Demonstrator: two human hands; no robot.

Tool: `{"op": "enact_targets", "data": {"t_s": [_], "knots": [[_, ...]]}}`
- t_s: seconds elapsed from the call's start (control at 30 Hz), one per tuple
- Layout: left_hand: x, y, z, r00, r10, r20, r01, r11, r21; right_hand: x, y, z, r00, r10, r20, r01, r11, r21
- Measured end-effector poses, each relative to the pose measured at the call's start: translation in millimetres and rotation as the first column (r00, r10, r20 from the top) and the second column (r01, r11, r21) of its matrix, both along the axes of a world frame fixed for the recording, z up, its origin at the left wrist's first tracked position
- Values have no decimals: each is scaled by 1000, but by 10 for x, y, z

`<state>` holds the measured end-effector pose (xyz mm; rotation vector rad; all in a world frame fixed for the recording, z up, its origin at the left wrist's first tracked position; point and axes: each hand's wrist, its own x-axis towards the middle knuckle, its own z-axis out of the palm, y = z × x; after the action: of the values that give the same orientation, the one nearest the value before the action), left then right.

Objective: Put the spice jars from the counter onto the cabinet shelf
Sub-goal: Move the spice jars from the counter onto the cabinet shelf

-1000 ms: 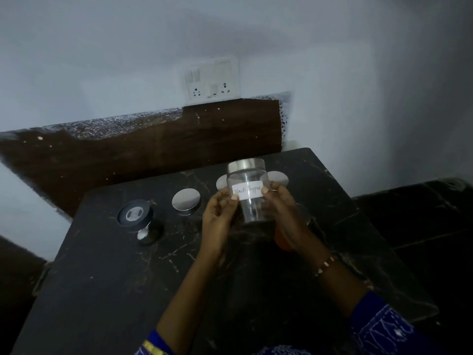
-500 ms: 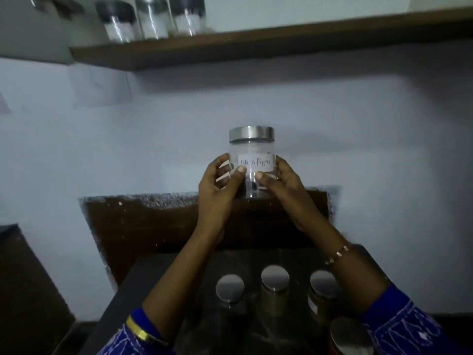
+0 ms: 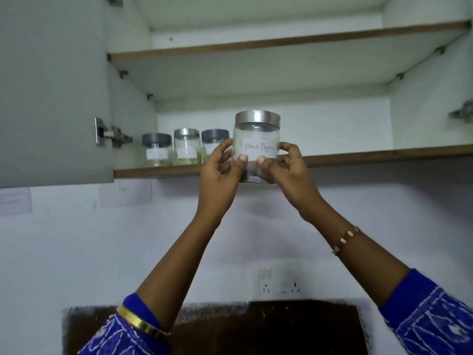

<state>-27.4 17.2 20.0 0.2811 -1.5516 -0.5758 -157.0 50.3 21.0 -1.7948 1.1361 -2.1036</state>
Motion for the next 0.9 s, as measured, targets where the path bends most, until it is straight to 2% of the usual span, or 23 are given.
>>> {"op": "enact_targets", "data": {"t_s": [0.2,0.37,0.53,0.63,0.8,0.9], "knots": [[-55,-449,357,995,66,80,-65,998,-25,26,-318,362,986,-149,-79,149,989,-5],[-151,-732,482,988,127,91,-127,992,-3,30,-631,466,976,-178,-128,178,984,-11],[-197,-1028,611,946,223,234,-236,971,29,-86,-821,578,922,-264,-283,297,951,82],[-223,-1169,713,883,261,389,-295,955,28,-165,-957,703,886,-326,-330,392,907,154],[-356,-1363,752,682,420,599,-471,879,-81,-278,-1207,846,802,-397,-446,534,811,239],[-384,-1400,847,634,346,692,-433,900,-54,-343,-1334,911,754,-404,-518,588,767,258]]}}
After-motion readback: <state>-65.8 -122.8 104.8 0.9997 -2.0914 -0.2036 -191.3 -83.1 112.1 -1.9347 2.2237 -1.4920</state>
